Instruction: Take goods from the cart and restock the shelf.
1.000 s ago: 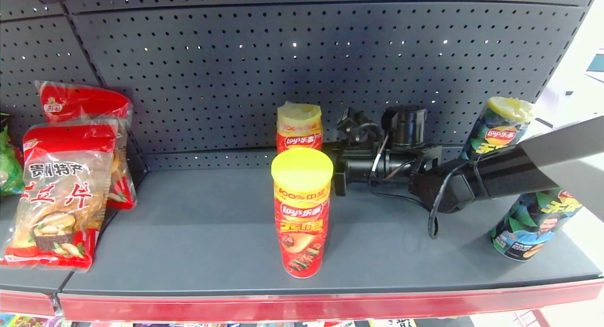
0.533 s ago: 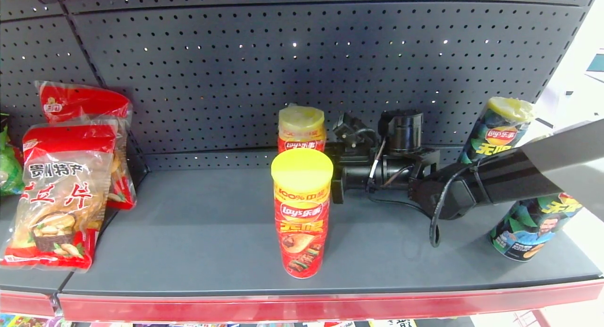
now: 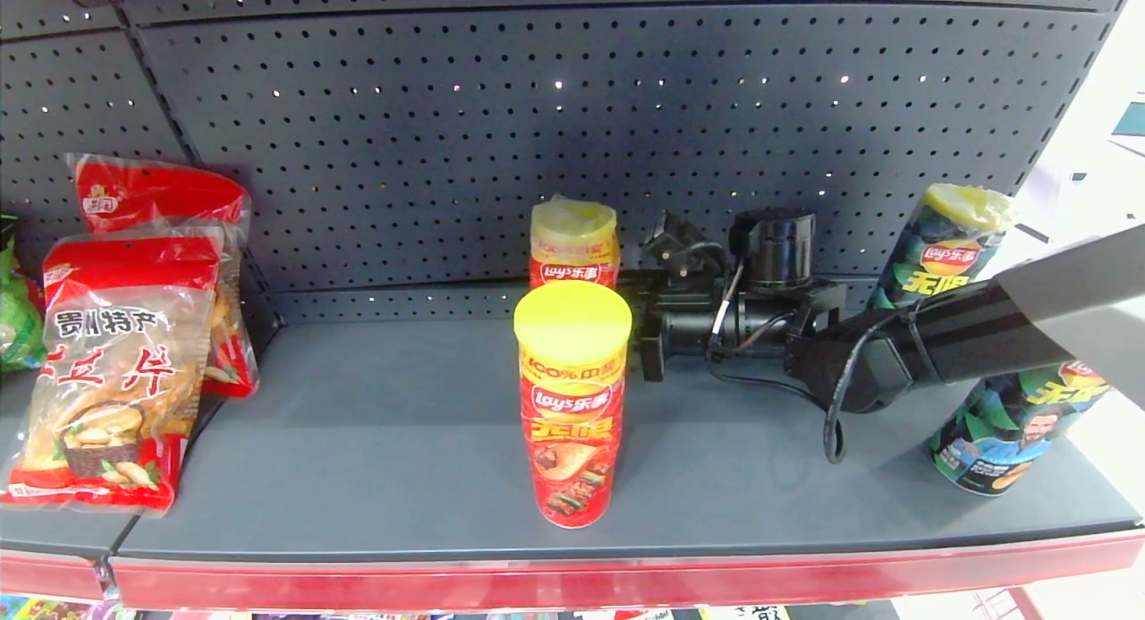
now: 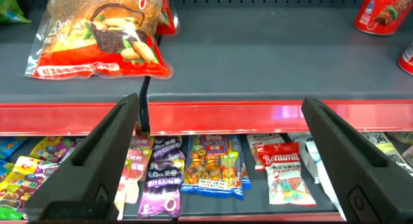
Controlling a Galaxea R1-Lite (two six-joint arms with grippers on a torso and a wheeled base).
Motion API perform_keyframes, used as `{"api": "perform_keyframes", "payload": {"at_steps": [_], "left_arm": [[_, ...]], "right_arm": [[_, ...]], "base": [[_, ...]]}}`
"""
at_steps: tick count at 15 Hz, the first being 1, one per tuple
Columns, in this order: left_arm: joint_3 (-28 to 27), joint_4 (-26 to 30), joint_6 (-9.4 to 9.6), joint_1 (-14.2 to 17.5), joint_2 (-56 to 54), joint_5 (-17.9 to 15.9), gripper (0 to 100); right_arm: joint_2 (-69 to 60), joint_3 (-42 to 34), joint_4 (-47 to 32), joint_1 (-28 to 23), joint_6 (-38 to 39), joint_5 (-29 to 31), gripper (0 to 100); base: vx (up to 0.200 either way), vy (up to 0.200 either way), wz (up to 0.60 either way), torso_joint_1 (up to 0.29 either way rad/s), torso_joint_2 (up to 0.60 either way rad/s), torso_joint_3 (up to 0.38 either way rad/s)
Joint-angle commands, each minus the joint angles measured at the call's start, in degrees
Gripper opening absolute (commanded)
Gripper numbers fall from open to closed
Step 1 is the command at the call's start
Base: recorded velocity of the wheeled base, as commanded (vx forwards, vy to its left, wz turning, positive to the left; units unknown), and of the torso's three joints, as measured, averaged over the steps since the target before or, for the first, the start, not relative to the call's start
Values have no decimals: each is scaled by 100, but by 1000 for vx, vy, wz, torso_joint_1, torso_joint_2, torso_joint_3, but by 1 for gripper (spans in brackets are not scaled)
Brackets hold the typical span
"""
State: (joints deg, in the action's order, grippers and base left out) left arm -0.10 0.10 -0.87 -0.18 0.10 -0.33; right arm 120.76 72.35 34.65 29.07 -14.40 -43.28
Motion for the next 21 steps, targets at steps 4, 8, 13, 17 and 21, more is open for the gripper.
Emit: {"api": "perform_keyframes", "payload": {"at_steps": [4,8,13,17,21], "left_arm": [[1,-1,-1,1,8,-11,100],[1,-1,-1,1,8,-2,100],[1,-1,-1,1,8,-2,100],[1,-1,-1,1,8,-2,100],[1,-1,-1,1,8,-2,100]], "right_arm": [[-149,-292,104,-315,-10,-32,100],[-589,-722,130,-367,-2,-41,100],[-1248,-1223,121,-323,-2,3,100],[-1731,-1663,121,-253,-2,3,100],[-2390,-2278,121,-174,-2,12,100]], "base": [[0,0,0,0,0,0],[0,0,0,0,0,0],[0,0,0,0,0,0],[0,0,0,0,0,0],[0,0,0,0,0,0]]}}
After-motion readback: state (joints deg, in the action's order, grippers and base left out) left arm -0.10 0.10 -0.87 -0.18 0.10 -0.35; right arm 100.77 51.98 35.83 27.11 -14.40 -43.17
